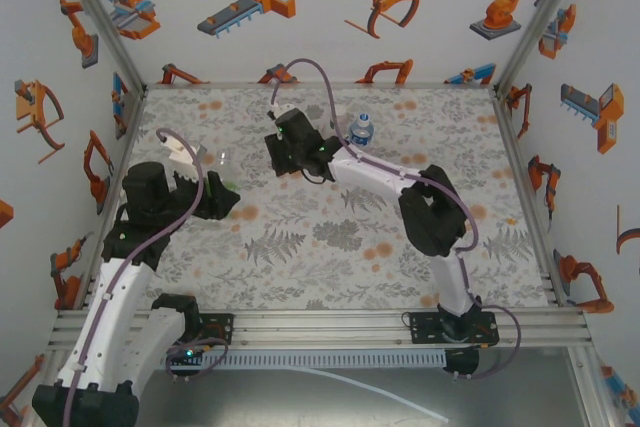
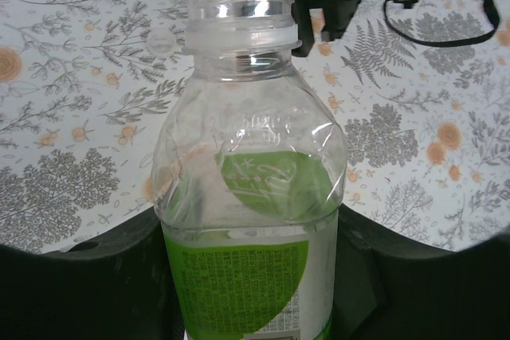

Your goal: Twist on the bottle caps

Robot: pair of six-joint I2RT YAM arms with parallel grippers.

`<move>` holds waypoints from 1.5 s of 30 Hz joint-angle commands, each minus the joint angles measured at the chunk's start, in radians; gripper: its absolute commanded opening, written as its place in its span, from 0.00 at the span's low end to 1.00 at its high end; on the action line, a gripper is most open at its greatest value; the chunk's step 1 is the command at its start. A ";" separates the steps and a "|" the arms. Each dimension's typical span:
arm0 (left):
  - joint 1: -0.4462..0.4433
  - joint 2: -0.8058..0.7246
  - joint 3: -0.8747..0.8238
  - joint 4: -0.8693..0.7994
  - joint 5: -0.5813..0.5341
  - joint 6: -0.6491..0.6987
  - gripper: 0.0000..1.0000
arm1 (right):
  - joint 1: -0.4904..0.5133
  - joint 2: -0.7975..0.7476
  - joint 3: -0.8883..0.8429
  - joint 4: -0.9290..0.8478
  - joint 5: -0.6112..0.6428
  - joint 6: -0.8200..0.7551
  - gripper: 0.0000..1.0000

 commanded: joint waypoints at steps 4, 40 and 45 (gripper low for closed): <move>0.010 -0.038 -0.014 0.010 -0.086 0.022 0.07 | -0.005 0.145 0.147 0.067 0.008 -0.045 0.44; 0.011 -0.016 -0.010 -0.001 -0.103 0.033 0.08 | -0.004 0.393 0.414 0.133 0.050 -0.069 0.34; 0.012 -0.010 -0.009 0.000 -0.106 0.032 0.08 | -0.004 0.451 0.496 0.101 0.039 -0.064 0.48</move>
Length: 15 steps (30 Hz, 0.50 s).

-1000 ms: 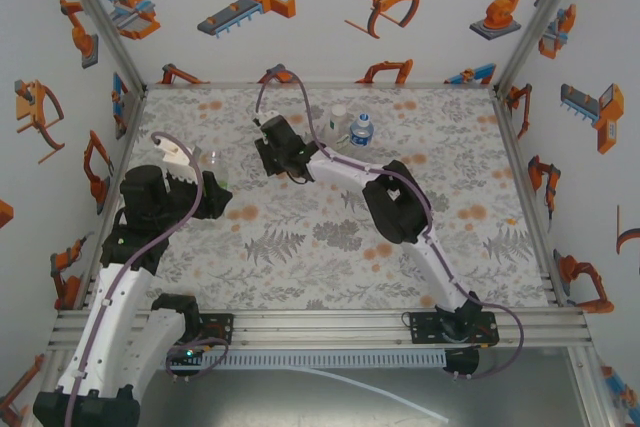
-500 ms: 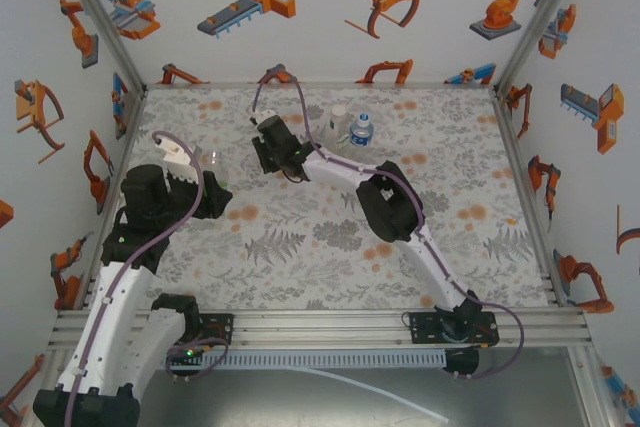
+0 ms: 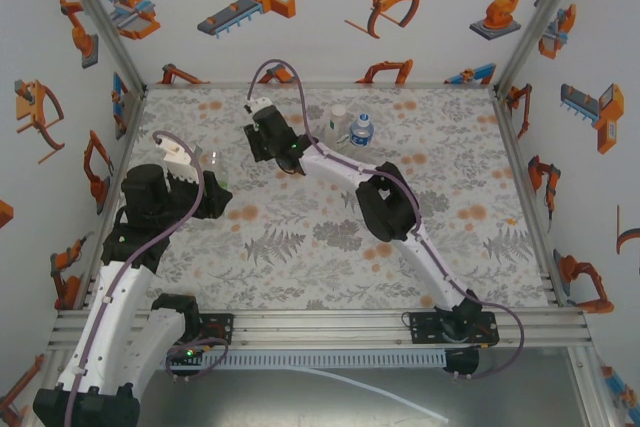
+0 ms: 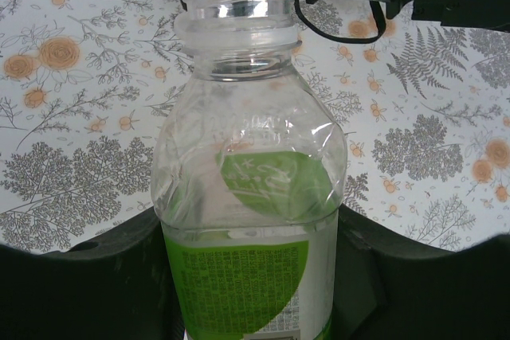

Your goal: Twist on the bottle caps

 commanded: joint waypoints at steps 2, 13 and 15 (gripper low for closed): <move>0.006 0.002 0.001 0.000 -0.002 0.017 0.08 | -0.002 0.076 0.098 -0.031 0.011 -0.015 0.53; 0.005 0.014 0.004 -0.003 -0.001 0.017 0.08 | 0.016 0.140 0.184 -0.105 0.051 -0.045 0.53; 0.005 0.016 0.004 -0.003 -0.001 0.017 0.08 | 0.019 0.141 0.189 -0.109 0.052 -0.053 0.52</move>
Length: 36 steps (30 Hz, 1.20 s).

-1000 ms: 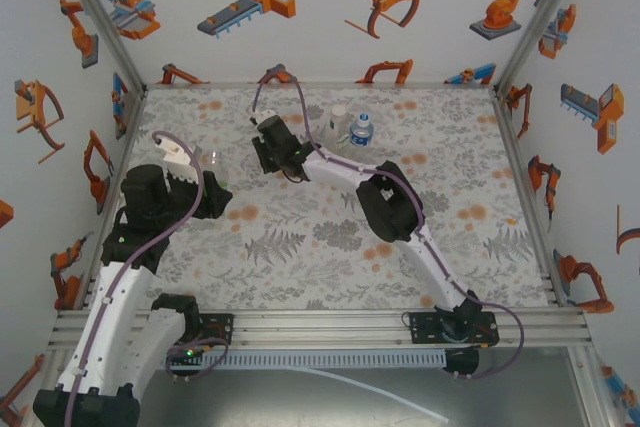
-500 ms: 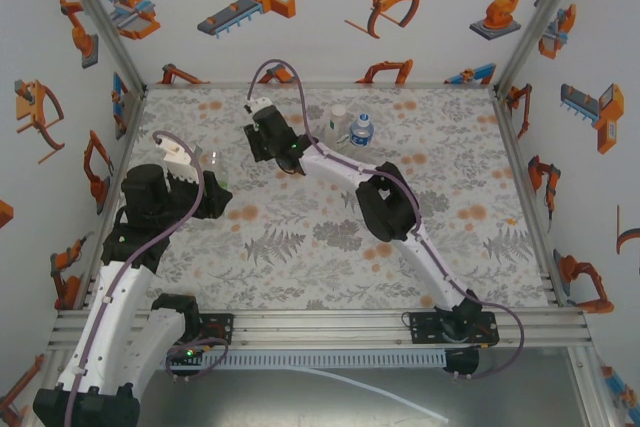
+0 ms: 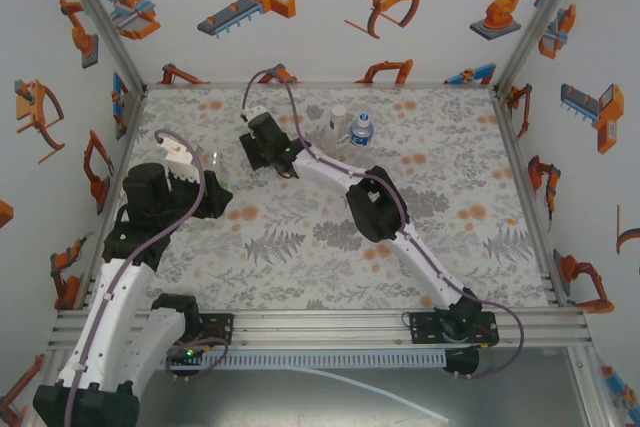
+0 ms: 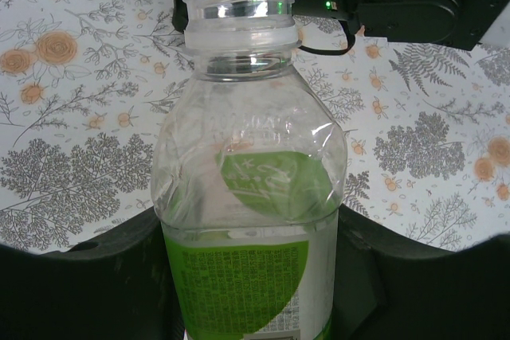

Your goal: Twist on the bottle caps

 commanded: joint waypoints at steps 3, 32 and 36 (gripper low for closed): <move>0.005 0.002 0.005 -0.004 0.001 0.017 0.08 | 0.015 0.018 0.066 -0.046 0.029 -0.035 0.51; 0.006 0.012 0.006 -0.006 0.004 0.015 0.08 | 0.013 0.122 0.290 -0.253 0.013 -0.035 0.46; 0.009 0.014 0.006 -0.002 0.005 0.016 0.08 | 0.004 0.129 0.305 -0.262 0.006 -0.016 0.43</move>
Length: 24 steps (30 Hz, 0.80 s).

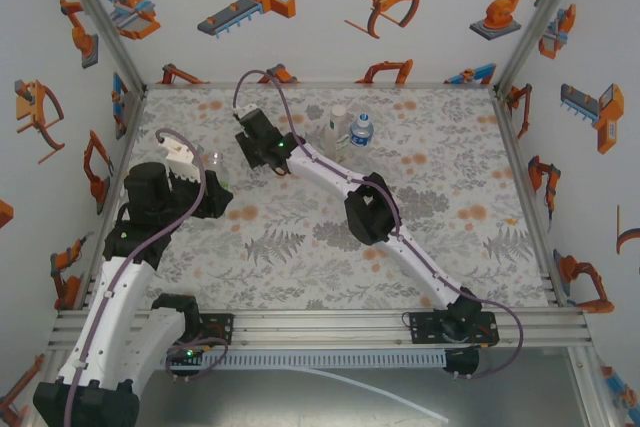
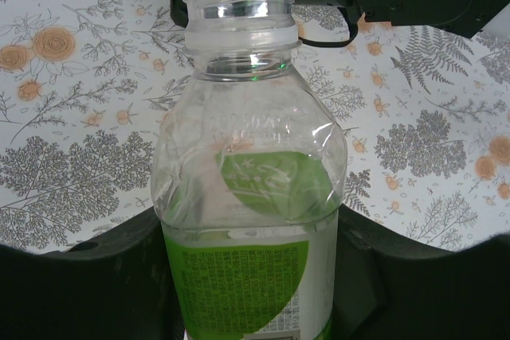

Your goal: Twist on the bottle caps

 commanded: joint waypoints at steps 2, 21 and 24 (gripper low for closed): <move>0.009 0.005 0.006 -0.001 0.008 0.016 0.08 | -0.012 0.029 0.033 -0.026 -0.015 0.012 0.42; 0.018 0.013 0.006 0.001 0.020 0.011 0.08 | -0.008 0.035 0.045 -0.035 -0.026 -0.009 0.39; 0.018 0.013 0.006 0.002 0.020 0.012 0.08 | -0.008 0.032 0.045 -0.048 -0.025 -0.009 0.36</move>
